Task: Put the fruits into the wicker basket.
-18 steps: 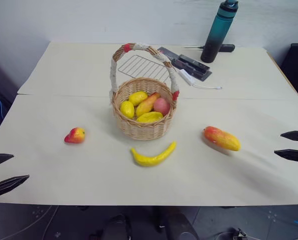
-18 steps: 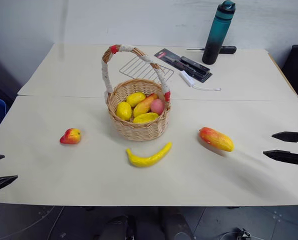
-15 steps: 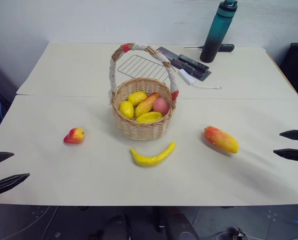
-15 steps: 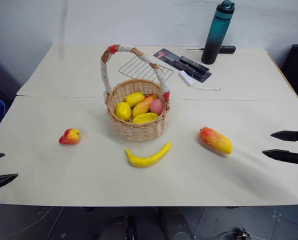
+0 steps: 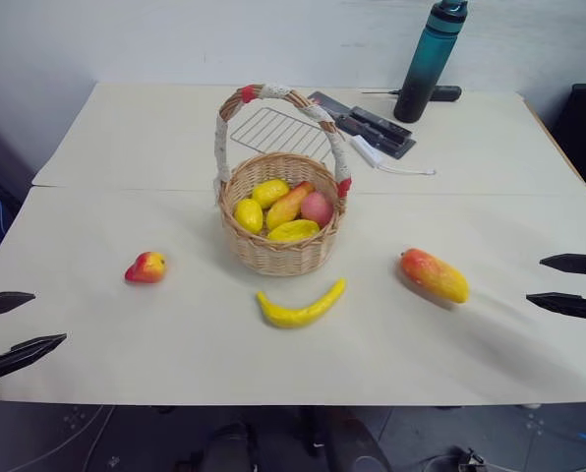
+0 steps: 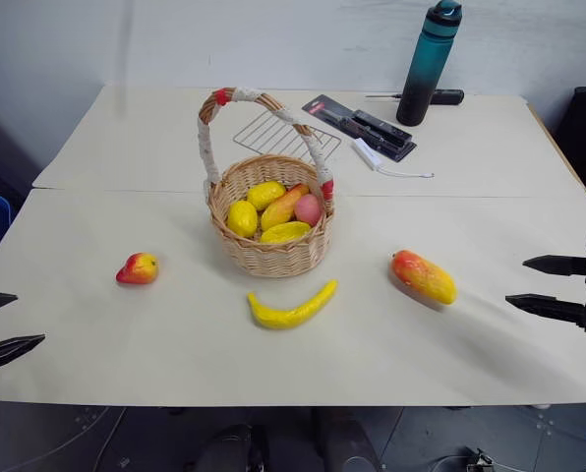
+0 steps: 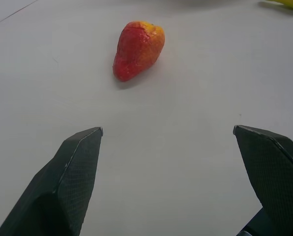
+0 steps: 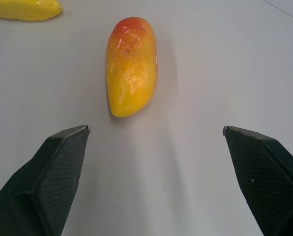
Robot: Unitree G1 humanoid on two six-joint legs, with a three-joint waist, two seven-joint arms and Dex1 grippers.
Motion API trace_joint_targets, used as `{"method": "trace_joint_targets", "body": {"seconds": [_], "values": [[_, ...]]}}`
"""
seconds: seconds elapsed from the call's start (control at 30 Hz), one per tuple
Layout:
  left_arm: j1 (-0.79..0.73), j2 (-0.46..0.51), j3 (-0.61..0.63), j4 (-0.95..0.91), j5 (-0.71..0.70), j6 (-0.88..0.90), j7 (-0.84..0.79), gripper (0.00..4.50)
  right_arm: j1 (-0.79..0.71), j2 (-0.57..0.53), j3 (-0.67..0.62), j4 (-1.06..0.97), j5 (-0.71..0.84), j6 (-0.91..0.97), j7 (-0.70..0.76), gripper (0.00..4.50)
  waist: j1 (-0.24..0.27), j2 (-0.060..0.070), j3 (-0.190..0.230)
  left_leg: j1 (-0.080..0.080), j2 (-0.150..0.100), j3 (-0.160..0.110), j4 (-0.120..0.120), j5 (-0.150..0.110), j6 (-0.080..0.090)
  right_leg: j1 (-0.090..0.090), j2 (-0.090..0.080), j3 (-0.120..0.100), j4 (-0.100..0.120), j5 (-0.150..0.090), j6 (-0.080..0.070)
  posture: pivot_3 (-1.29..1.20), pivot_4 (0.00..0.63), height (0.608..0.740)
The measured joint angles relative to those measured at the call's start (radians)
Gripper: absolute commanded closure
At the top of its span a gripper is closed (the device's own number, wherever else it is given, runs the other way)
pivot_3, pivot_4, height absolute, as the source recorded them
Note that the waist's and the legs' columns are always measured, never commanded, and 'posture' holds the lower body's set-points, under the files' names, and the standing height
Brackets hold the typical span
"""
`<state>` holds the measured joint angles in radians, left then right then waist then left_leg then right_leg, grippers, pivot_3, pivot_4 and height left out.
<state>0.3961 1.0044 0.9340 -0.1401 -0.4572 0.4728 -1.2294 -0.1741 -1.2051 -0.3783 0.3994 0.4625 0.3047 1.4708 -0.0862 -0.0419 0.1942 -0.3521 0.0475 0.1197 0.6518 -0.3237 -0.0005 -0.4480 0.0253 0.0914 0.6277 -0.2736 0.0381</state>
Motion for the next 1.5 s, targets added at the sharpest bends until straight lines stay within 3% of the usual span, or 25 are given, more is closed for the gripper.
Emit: {"method": "trace_joint_targets", "body": {"seconds": [0.23,0.37,0.5,0.67,0.87,1.0,1.1,1.17,1.33,1.5], "values": [[-0.072,0.000,-0.005,-0.006,-0.023,0.023,0.031,0.01,-0.014,0.029,-0.001,-0.021,-0.030,-0.064,-0.050,0.00,-0.001,0.001,0.000,0.000,0.000,0.001,0.001,0.000,0.000,0.000,0.000,0.001,0.001,0.000,0.001,0.00,0.150,0.740],[-0.120,0.032,-0.062,-0.014,-0.034,0.039,0.028,0.01,-0.041,0.029,-0.001,-0.154,0.012,-0.006,-0.046,0.00,0.000,0.001,0.000,0.001,0.000,0.000,0.002,0.001,-0.002,0.000,0.000,0.000,0.004,0.003,0.005,0.00,0.150,0.740],[-0.255,0.105,-0.261,0.039,0.063,-0.110,0.039,0.01,-0.088,0.042,0.007,-0.431,0.128,0.087,-0.063,0.00,0.003,0.006,-0.001,0.001,0.000,-0.001,0.001,0.002,-0.003,0.000,0.000,0.000,0.005,0.002,0.004,0.00,0.150,0.740],[-0.476,0.108,-0.526,0.158,0.184,-0.212,0.111,0.01,-0.197,0.069,0.027,-0.704,0.337,0.242,-0.118,0.00,0.004,0.007,-0.001,-0.001,0.000,-0.002,0.001,0.002,-0.003,-0.001,0.000,-0.001,0.005,0.003,0.004,0.00,0.150,0.740],[-0.655,0.061,-0.705,0.267,0.240,-0.266,0.126,0.01,-0.283,0.112,0.092,-0.860,0.483,0.343,-0.196,0.00,0.003,0.006,-0.002,-0.003,0.001,-0.001,0.002,-0.001,-0.002,-0.004,0.000,-0.001,0.006,0.002,0.006,0.00,0.150,0.740],[-0.734,0.024,-0.802,0.357,0.285,-0.284,0.124,0.01,-0.279,0.144,0.095,-0.874,0.509,0.363,-0.261,0.00,0.008,0.006,-0.002,-0.017,0.001,-0.001,0.012,-0.001,-0.003,-0.017,0.000,-0.002,0.015,0.002,0.006,0.00,0.150,0.740],[-0.794,0.004,-0.867,0.433,0.338,-0.309,0.136,0.01,-0.258,0.151,0.092,-0.882,0.508,0.368,-0.286,0.00,0.009,0.006,-0.002,-0.017,0.000,-0.001,0.016,-0.001,-0.002,-0.017,0.000,-0.001,0.018,0.002,0.006,0.00,0.150,0.740],[-0.869,-0.033,-0.909,0.503,0.383,-0.331,0.167,0.71,-0.249,0.157,0.091,-0.884,0.507,0.367,-0.304,0.00,0.011,0.005,-0.002,-0.017,-0.001,-0.002,0.018,0.000,-0.001,-0.017,0.000,-0.001,0.020,0.003,0.007,0.00,0.150,0.740],[-0.892,-0.061,-0.925,0.526,0.380,-0.341,0.143,2.15,-0.224,0.157,0.070,-0.883,0.506,0.367,-0.329,0.00,0.003,0.004,-0.003,-0.016,-0.001,-0.001,0.024,0.000,0.000,-0.016,0.000,0.000,0.026,0.003,0.008,0.00,0.150,0.740],[-0.774,-0.009,-0.899,0.361,0.304,-0.248,0.051,2.34,-0.153,0.157,0.001,-0.886,0.512,0.377,-0.347,0.00,0.000,0.004,-0.003,-0.016,0.000,-0.002,0.025,0.000,-0.001,-0.016,0.000,0.000,0.029,0.002,0.007,0.00,0.150,0.740]]}}
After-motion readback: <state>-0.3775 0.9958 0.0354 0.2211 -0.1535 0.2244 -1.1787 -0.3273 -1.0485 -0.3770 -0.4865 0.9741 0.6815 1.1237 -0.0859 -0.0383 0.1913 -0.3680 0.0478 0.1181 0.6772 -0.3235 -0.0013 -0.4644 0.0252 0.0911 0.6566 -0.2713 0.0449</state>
